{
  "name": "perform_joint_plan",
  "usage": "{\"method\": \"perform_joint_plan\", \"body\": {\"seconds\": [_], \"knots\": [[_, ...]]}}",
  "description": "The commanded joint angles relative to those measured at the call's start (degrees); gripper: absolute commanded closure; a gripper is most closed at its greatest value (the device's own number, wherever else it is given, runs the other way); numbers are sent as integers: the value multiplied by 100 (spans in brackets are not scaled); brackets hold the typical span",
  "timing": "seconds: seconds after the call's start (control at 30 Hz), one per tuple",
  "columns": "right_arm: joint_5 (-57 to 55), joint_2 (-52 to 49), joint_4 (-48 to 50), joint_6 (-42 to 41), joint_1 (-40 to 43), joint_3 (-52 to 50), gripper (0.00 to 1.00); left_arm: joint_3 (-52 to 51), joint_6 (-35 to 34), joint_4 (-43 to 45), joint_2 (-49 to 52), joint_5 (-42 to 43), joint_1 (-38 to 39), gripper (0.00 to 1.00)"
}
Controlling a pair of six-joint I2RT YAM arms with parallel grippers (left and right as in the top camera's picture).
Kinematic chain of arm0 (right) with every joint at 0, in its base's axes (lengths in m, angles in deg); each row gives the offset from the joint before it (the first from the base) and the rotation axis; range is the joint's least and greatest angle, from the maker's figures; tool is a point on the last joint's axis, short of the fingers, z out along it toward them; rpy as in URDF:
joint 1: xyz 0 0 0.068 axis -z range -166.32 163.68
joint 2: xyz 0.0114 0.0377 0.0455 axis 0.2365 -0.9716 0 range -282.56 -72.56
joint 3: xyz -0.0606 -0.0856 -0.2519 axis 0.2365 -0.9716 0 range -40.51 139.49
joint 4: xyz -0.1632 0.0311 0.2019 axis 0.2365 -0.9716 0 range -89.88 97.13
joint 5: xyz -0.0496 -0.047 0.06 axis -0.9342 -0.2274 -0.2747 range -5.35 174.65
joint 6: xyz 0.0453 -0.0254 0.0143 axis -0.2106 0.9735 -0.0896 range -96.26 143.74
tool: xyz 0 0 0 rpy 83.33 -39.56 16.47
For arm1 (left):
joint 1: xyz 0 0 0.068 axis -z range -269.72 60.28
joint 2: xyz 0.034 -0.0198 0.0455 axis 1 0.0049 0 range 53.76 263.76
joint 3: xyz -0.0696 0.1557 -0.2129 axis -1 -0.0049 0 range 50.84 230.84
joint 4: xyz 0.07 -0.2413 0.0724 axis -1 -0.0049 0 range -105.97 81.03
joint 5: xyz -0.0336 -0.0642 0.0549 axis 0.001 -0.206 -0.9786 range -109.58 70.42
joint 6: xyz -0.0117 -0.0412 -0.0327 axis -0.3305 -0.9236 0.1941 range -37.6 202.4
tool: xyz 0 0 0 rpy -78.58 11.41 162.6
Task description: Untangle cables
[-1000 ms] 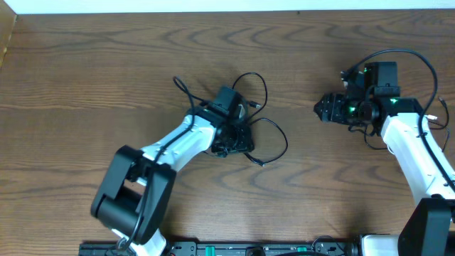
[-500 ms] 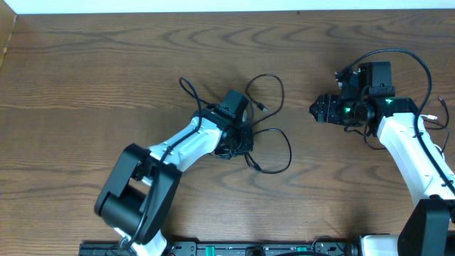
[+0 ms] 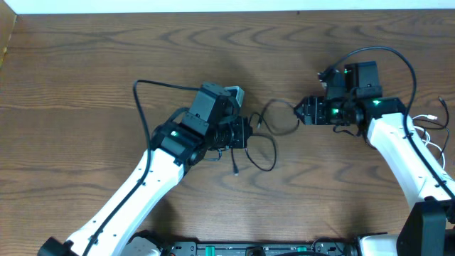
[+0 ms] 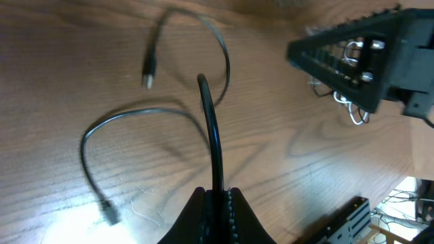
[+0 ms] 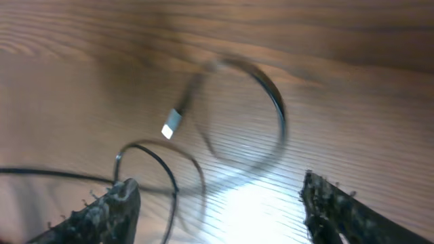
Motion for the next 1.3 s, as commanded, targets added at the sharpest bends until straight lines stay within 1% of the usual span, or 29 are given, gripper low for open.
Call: {"method": "perform_joint_plan", "body": {"seconds": [0.0, 0.03, 0.1, 0.13, 0.27, 0.3, 0.37, 0.47, 0.53, 0.7, 0.8, 0.83, 0.87, 0.93, 1.0, 1.13, 1.17, 1.2, 1.23, 1.27], "knots": [[343, -7, 175, -278, -262, 87, 31, 85, 79, -98, -57, 28, -22, 92], [341, -7, 212, -199, -345, 87, 31, 83, 79, -118, -55, 28, -22, 93], [341, -7, 214, 369, -544, 87, 31, 83, 79, -118, -46, 28, -22, 93], [343, -7, 168, 737, -643, 87, 30, 83, 79, -118, -46, 28, -22, 93], [354, -7, -190, 2522, -1104, 87, 24, 83, 79, -120, -46, 28, -22, 93], [402, -7, -225, 2815, -1200, 87, 23, 83, 79, -120, -46, 28, -22, 92], [603, -7, -214, 3143, -1307, 87, 23, 83, 79, -120, -46, 28, -22, 93], [881, -7, -63, 3353, -1436, 87, 26, 83, 76, -120, -46, 33, -22, 92], [870, -11, 118, 3353, -1506, 87, 32, 83, 76, -114, -46, 157, -24, 93], [870, -149, 466, 3353, -1631, 87, 32, 85, 79, -57, -48, 745, -24, 93], [872, -317, 662, 3351, -1668, 87, 35, 85, 79, -50, -48, 901, -24, 93], [872, -385, 723, 3351, -1670, 87, 37, 85, 81, -50, -48, 931, -24, 93], [872, -555, 839, 3348, -1670, 87, 51, 85, 81, -50, -48, 957, -24, 92], [872, -664, 859, 3344, -1670, 87, 67, 85, 105, -50, -48, 955, -24, 92], [870, -732, 859, 3298, -1670, 87, 99, 85, 190, -52, -48, 953, -24, 93], [846, -695, 881, 3152, -1626, 87, 99, 85, 219, -52, -48, 898, -24, 92], [846, -673, 901, 3150, -1604, 87, 99, 85, 234, -52, -46, 850, -24, 86], [809, -623, 911, 3110, -1567, 90, 99, 85, 234, -55, -46, 774, -24, 76], [612, -527, 955, 2940, -1497, 90, 99, 85, 234, -57, -46, 660, -24, 54], [369, -442, 997, 2771, -1432, 90, 99, 85, 247, -59, -46, 614, -24, 40]]}}
